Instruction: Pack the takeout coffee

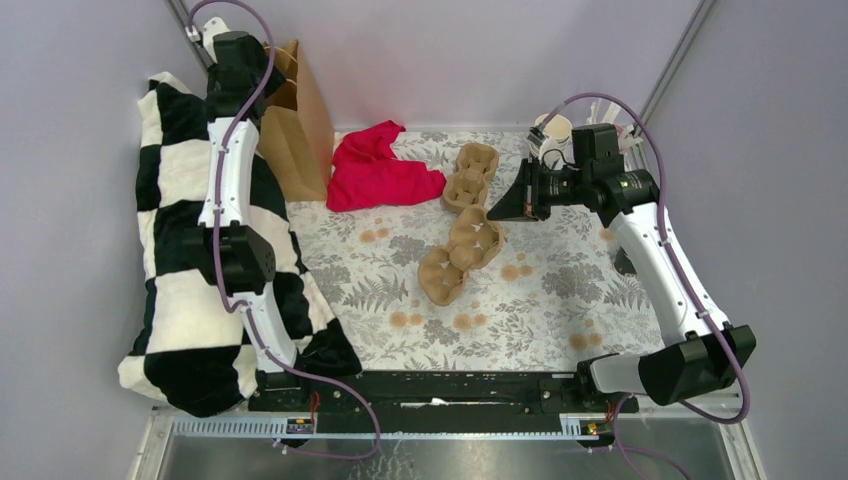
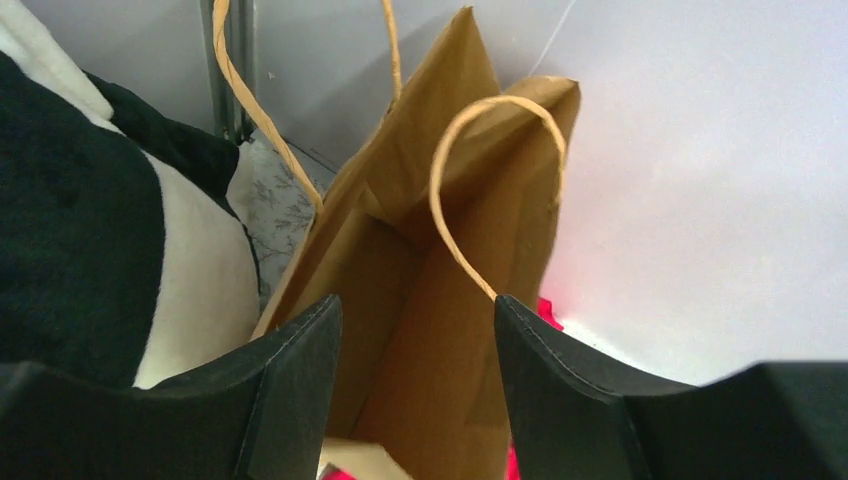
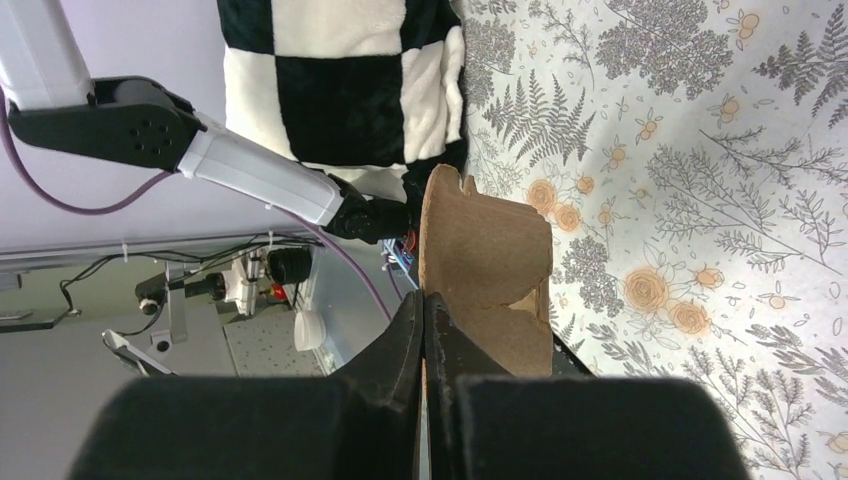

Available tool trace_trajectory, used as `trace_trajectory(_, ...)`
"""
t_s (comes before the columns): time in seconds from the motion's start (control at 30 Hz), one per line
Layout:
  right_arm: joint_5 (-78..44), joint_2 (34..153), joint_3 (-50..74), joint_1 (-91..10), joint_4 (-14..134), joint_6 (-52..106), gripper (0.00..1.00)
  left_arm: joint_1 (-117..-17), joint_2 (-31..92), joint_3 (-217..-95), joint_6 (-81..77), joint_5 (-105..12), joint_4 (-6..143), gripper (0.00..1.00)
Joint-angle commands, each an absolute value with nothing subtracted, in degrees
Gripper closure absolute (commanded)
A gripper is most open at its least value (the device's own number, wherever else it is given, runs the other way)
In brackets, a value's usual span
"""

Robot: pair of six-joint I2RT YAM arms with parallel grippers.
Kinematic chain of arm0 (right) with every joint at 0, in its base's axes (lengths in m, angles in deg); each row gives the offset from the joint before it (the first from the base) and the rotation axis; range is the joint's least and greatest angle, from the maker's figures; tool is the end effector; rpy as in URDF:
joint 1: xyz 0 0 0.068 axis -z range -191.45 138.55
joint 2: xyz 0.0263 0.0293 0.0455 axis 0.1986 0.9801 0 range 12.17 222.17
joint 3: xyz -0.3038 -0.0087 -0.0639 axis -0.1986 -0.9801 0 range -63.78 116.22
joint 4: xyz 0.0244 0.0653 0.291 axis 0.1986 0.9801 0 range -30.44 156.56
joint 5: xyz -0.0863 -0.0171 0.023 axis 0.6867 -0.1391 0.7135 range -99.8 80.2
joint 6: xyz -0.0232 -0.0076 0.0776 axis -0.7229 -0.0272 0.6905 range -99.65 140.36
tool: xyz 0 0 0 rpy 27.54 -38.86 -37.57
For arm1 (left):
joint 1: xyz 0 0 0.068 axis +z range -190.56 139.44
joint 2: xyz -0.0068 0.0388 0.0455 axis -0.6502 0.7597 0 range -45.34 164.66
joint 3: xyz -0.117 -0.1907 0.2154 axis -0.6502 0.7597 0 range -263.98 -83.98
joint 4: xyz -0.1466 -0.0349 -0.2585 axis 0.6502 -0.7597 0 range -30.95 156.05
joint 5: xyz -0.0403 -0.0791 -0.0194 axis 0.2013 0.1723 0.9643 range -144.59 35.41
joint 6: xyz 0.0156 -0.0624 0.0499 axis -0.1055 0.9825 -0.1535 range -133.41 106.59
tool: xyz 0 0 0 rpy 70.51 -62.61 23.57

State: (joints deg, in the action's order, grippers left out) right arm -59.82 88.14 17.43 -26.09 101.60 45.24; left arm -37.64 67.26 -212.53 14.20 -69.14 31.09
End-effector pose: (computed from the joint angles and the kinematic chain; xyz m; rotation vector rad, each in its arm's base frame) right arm 0.2963 0.1333 0.4216 -0.3157 2.2386 1.3392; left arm 0.5268 0.0446 0.4828 -0.6615 1.7723 -0.0523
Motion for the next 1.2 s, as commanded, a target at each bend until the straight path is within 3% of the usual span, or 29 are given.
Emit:
trace_trajectory(0.0, -58.8, 89.3, 22.1, -26.4, 103.8, 42.6, 1.0, -35.8, 70.0, -213.6, 19.6, -62.7, 40.4, 0.34)
trace_trajectory(0.1, -57.4, 90.1, 23.6, -26.4, 105.2, 41.7, 1.0, -35.5, 72.8, -214.2, 19.5, -61.2, 44.1, 0.33)
trace_trajectory(0.17, -56.3, 90.8, 25.1, -26.4, 106.9, 40.7, 1.0, -35.1, 74.5, -216.2, 19.5, -61.5, 44.9, 0.38)
trace_trajectory(0.47, -53.9, 90.7, 27.1, -26.4, 108.9, 39.6, 1.0, -33.8, 73.5, -216.4, 19.0, -60.3, 48.7, 1.0)
trace_trajectory(0.87, -55.0, 89.5, 24.8, -26.3, 106.3, 40.4, 1.0, -33.8, 54.9, -213.4, 15.0, -54.9, 47.2, 1.0)
trace_trajectory(1.17, -53.2, 87.3, 25.5, -26.4, 106.2, 41.5, 1.0, -34.2, 40.6, -204.7, 16.0, -43.3, 48.1, 1.0)
